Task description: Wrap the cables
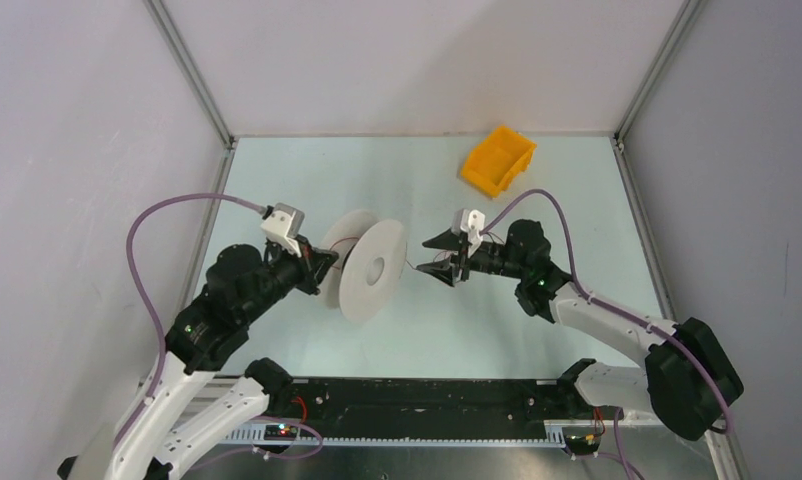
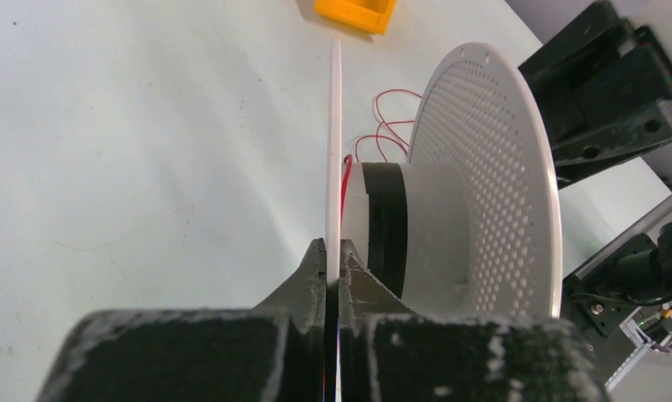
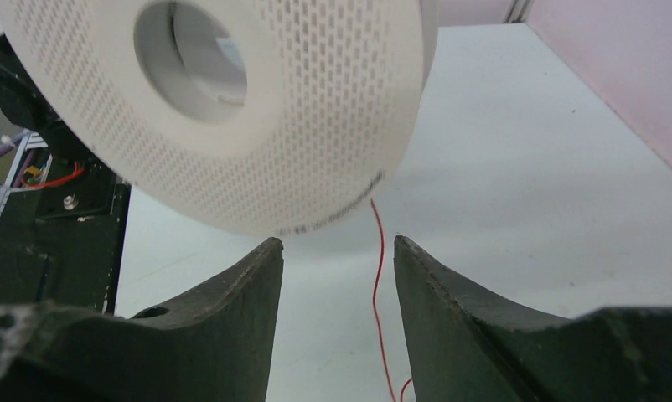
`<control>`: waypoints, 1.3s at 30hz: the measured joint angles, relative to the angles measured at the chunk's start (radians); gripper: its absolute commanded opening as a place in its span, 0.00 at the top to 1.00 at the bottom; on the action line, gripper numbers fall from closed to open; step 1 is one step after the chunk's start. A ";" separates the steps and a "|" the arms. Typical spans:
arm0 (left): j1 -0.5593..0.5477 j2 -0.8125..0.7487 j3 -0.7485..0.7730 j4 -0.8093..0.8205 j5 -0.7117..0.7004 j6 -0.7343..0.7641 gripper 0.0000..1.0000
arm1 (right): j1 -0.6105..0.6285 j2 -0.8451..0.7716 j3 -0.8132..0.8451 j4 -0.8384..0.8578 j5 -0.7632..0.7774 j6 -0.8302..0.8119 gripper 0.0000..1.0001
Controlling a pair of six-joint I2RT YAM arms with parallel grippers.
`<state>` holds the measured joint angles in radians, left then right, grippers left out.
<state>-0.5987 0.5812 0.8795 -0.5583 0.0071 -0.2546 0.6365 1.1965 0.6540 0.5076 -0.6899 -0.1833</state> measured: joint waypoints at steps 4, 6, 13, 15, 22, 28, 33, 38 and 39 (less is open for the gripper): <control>0.000 -0.006 0.038 -0.040 -0.032 0.000 1.00 | -0.010 0.027 -0.090 0.128 -0.022 0.026 0.43; 0.000 -0.006 0.064 -0.053 -0.051 -0.003 1.00 | -0.014 0.058 -0.101 0.169 -0.023 0.032 0.42; 0.001 -0.001 0.159 -0.066 -0.077 -0.021 1.00 | -0.024 0.215 -0.116 0.435 -0.031 0.109 0.42; 0.002 0.007 0.191 -0.066 -0.077 -0.032 1.00 | -0.026 0.272 -0.116 0.517 -0.038 0.138 0.42; 0.002 0.024 0.248 -0.066 -0.076 -0.058 1.00 | -0.025 0.477 -0.028 0.723 -0.104 0.276 0.43; 0.002 0.046 0.276 -0.069 -0.082 -0.071 1.00 | 0.047 0.553 0.056 0.762 -0.134 0.335 0.48; 0.002 0.063 0.303 -0.068 -0.101 -0.079 1.00 | 0.091 0.584 0.067 0.763 -0.138 0.412 0.58; 0.002 0.087 0.346 -0.062 -0.142 -0.086 1.00 | 0.094 0.640 0.058 0.808 -0.119 0.535 0.76; 0.003 0.093 0.357 -0.060 -0.149 -0.087 1.00 | 0.095 0.654 0.050 0.824 -0.113 0.558 0.77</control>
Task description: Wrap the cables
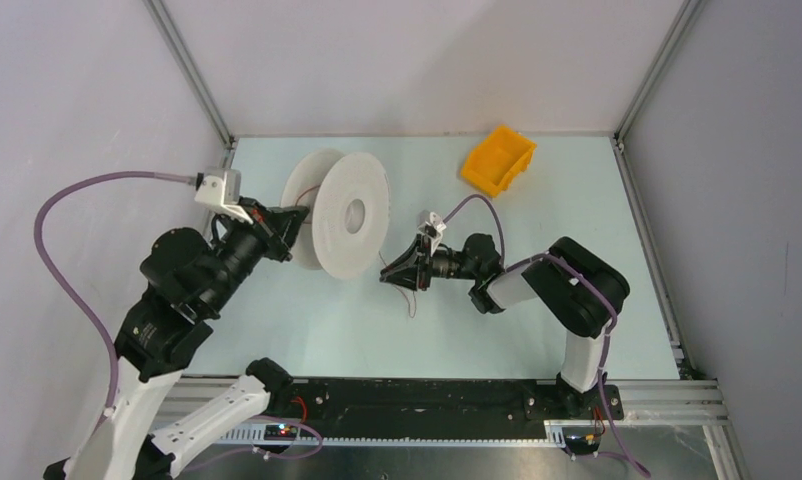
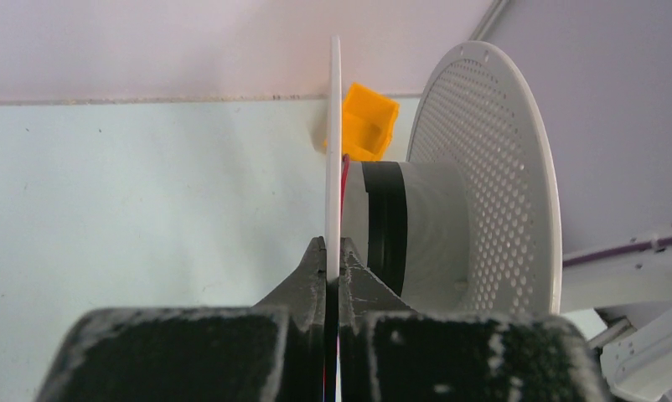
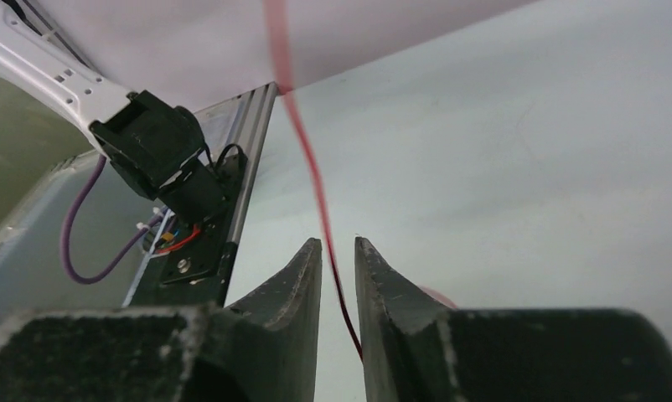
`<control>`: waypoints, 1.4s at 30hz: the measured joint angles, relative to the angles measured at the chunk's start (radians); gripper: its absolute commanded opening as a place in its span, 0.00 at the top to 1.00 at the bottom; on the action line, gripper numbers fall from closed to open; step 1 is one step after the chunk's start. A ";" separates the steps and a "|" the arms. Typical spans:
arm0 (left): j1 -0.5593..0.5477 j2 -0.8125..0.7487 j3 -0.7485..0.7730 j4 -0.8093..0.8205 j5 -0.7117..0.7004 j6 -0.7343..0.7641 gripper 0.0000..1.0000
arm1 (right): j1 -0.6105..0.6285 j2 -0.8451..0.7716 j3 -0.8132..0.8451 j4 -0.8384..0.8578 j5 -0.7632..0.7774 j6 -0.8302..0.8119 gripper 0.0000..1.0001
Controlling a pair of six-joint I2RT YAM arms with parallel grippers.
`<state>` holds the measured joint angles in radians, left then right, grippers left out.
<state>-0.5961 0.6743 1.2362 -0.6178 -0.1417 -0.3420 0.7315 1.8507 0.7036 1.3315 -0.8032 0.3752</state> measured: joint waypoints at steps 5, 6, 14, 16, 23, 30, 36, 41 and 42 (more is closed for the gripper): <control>0.005 0.047 0.081 0.010 -0.029 -0.008 1.00 | 0.009 0.006 -0.051 -0.008 0.036 0.047 0.87; 0.006 0.057 0.103 0.010 -0.034 -0.008 1.00 | 0.011 -0.004 -0.053 -0.037 0.045 0.043 0.89; 0.013 0.112 0.254 0.040 -0.111 0.030 1.00 | 0.008 -0.215 -0.053 -0.407 0.293 -0.058 0.86; 0.014 0.109 0.259 0.048 -0.138 0.041 1.00 | -0.014 -0.264 -0.053 -0.508 0.386 -0.057 0.86; 0.017 0.108 0.244 0.054 -0.196 0.072 1.00 | -0.150 -0.404 -0.071 -0.839 0.713 -0.012 0.84; 0.017 0.119 0.210 0.053 -0.149 0.069 1.00 | -0.136 -0.533 -0.095 -0.808 0.582 -0.104 0.53; 0.018 0.126 0.169 0.054 -0.039 0.034 1.00 | -0.083 -0.491 -0.094 -0.541 0.314 -0.224 0.40; 0.018 0.122 0.140 0.054 0.032 0.001 1.00 | -0.072 -0.347 -0.090 -0.282 0.203 -0.262 0.37; 0.018 0.121 0.135 0.055 0.042 -0.002 1.00 | -0.072 -0.312 -0.083 -0.241 0.186 -0.265 0.37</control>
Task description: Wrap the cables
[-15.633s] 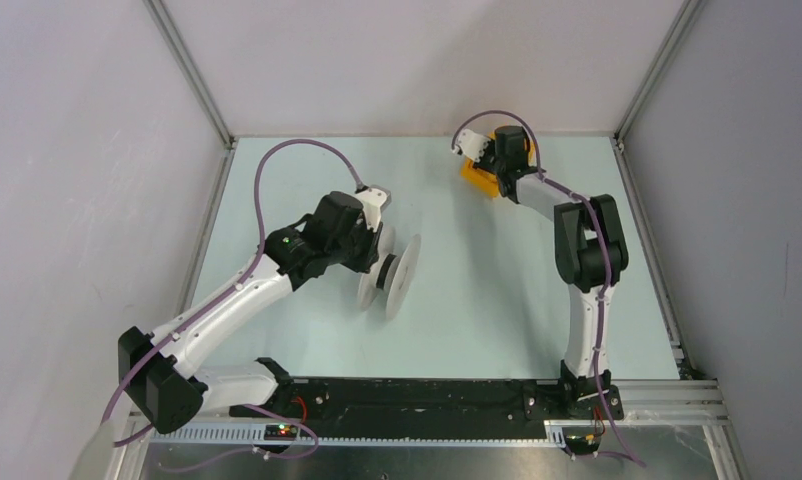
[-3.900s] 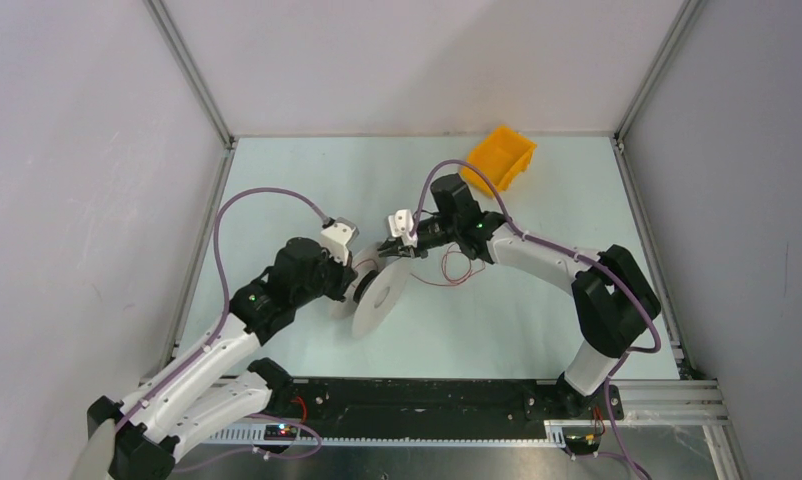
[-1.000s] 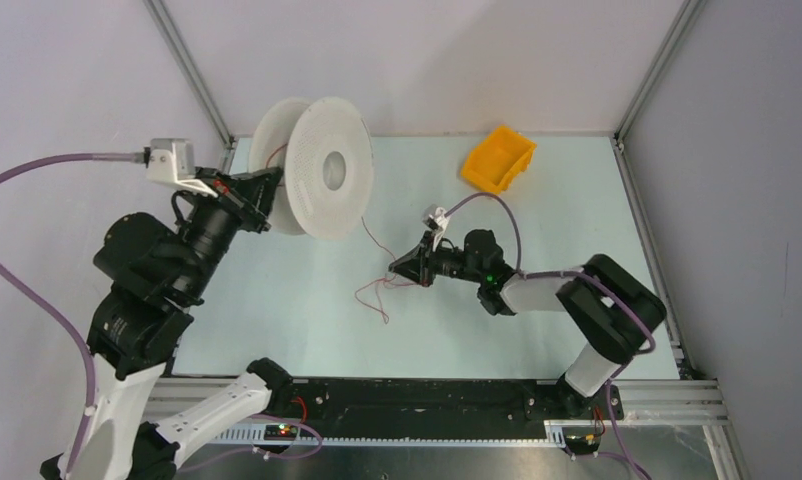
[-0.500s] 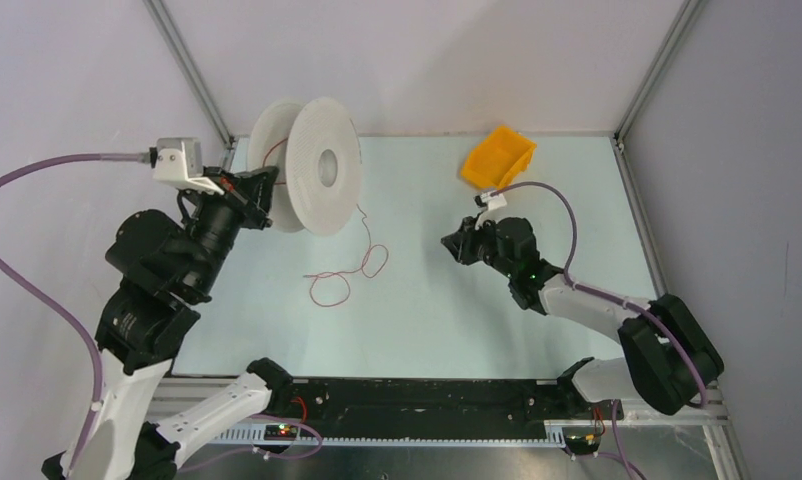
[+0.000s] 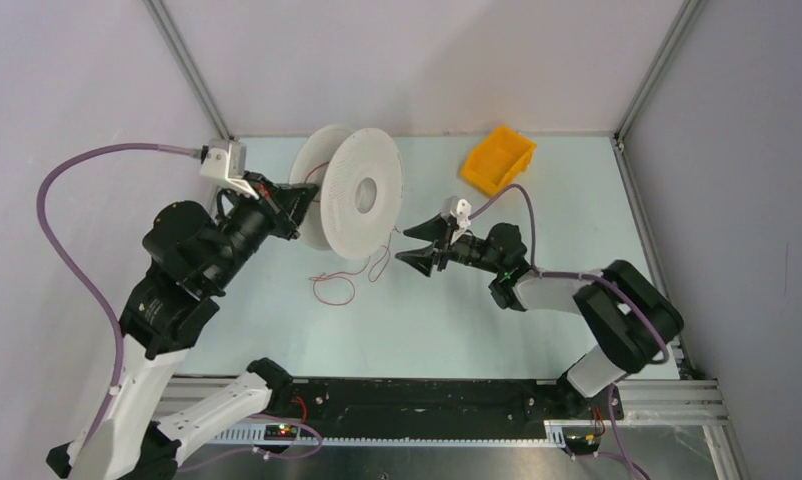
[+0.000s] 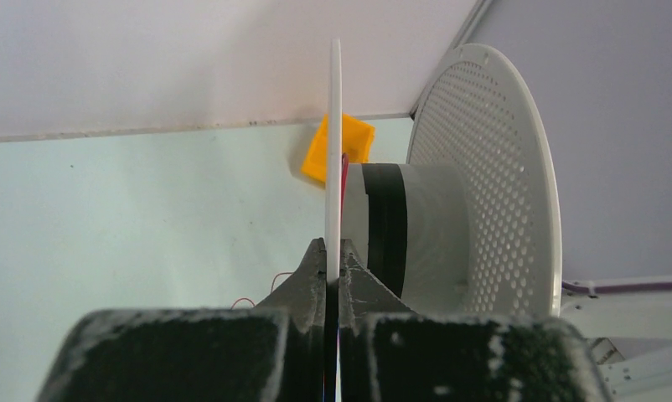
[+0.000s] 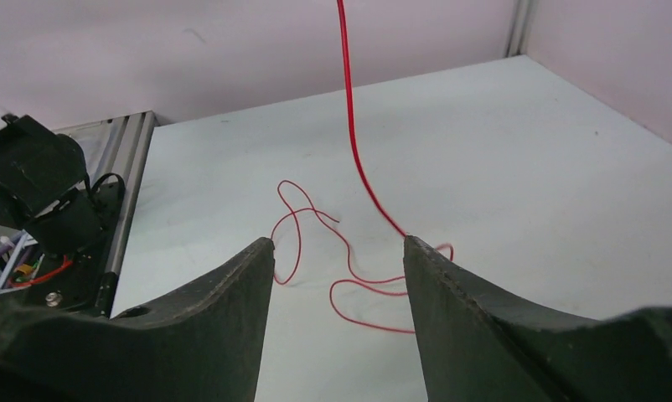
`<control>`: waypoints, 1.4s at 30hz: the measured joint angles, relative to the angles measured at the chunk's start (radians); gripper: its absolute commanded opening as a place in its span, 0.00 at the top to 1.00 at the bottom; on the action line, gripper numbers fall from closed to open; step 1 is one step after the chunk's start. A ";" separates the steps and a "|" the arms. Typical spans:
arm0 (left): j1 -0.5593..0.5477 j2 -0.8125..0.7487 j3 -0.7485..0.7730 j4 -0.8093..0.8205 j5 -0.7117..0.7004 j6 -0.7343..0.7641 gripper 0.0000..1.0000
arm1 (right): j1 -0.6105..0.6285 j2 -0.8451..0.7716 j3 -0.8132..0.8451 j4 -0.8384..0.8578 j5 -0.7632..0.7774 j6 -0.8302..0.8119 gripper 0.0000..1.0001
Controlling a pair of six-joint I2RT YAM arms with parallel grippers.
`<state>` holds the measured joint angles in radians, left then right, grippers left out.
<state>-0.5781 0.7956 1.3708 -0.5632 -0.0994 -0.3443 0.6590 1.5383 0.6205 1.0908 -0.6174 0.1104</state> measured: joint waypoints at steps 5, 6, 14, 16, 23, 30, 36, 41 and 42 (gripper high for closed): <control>0.000 -0.008 -0.017 -0.001 0.036 -0.022 1.00 | 0.003 0.122 0.069 0.118 -0.061 -0.010 0.37; 0.000 -0.010 -0.017 -0.001 0.043 -0.025 1.00 | 0.005 0.137 0.086 0.133 -0.071 -0.012 0.38; 0.000 -0.011 -0.017 0.021 0.069 -0.060 1.00 | 0.026 0.239 0.171 0.230 -0.152 -0.008 0.45; 0.000 -0.010 -0.018 0.027 0.074 -0.066 1.00 | 0.028 0.257 0.172 0.237 -0.163 0.000 0.58; 0.021 0.012 -0.032 0.046 0.077 -0.072 1.00 | 0.045 0.268 0.148 0.292 -0.179 0.104 0.93; 0.169 0.084 -0.091 0.152 0.148 -0.170 1.00 | 0.192 0.211 -0.037 0.336 -0.119 0.191 1.00; 0.201 0.227 -0.185 0.285 0.216 -0.243 1.00 | 0.274 0.076 -0.127 0.346 -0.070 0.304 0.93; 0.200 0.266 -0.254 0.331 0.205 -0.240 1.00 | 0.297 -0.051 -0.206 0.342 -0.031 0.382 0.91; 0.198 0.263 -0.269 0.345 0.196 -0.233 1.00 | 0.303 -0.060 -0.210 0.329 -0.029 0.394 0.92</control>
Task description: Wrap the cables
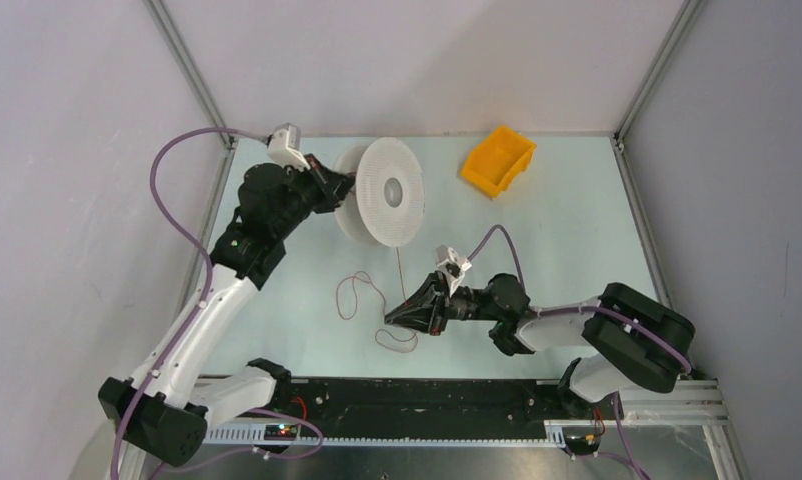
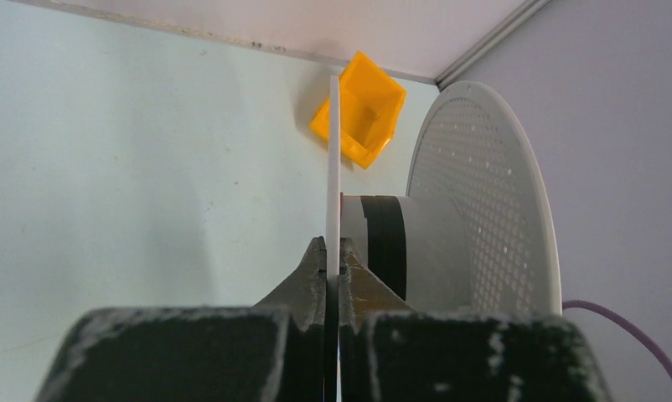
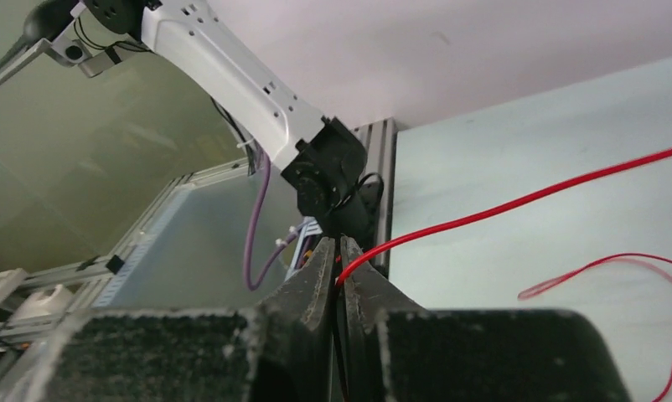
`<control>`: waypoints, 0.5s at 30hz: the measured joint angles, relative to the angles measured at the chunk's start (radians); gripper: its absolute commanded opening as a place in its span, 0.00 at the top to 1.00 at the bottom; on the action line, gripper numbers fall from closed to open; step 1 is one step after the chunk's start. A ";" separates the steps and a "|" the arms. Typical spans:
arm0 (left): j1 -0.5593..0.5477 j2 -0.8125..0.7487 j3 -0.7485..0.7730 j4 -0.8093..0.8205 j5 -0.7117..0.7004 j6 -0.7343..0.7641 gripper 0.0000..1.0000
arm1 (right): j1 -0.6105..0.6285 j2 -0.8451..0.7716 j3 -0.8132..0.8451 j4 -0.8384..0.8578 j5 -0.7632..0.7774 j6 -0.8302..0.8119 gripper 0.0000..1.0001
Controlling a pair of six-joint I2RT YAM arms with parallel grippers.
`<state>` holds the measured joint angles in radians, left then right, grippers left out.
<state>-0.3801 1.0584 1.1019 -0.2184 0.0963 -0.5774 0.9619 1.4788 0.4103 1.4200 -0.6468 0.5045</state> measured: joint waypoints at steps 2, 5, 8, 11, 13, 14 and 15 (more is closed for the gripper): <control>-0.008 -0.008 -0.031 0.028 -0.027 0.017 1.00 | 0.006 -0.014 -0.005 -0.052 0.004 0.021 0.93; -0.024 -0.037 -0.103 0.039 -0.084 0.065 1.00 | 0.009 -0.067 -0.005 -0.195 0.026 0.027 0.93; -0.052 -0.053 -0.146 0.014 -0.145 0.126 1.00 | 0.011 -0.166 0.015 -0.407 0.075 -0.007 0.93; -0.103 -0.061 -0.167 -0.028 -0.209 0.200 1.00 | 0.012 -0.258 0.104 -0.678 0.135 -0.076 0.95; -0.138 -0.067 -0.172 -0.058 -0.246 0.240 1.00 | 0.012 -0.305 0.167 -0.822 0.179 -0.141 0.96; -0.157 -0.070 -0.173 -0.076 -0.262 0.253 1.00 | 0.012 -0.323 0.191 -0.879 0.201 -0.171 0.97; -0.176 -0.074 -0.173 -0.089 -0.278 0.266 1.00 | 0.013 -0.340 0.215 -0.942 0.225 -0.209 0.97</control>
<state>-0.5560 0.9848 0.9291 -0.3069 -0.1814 -0.3119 0.9745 1.1393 0.6250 0.4782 -0.4213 0.2955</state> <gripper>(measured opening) 0.026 0.042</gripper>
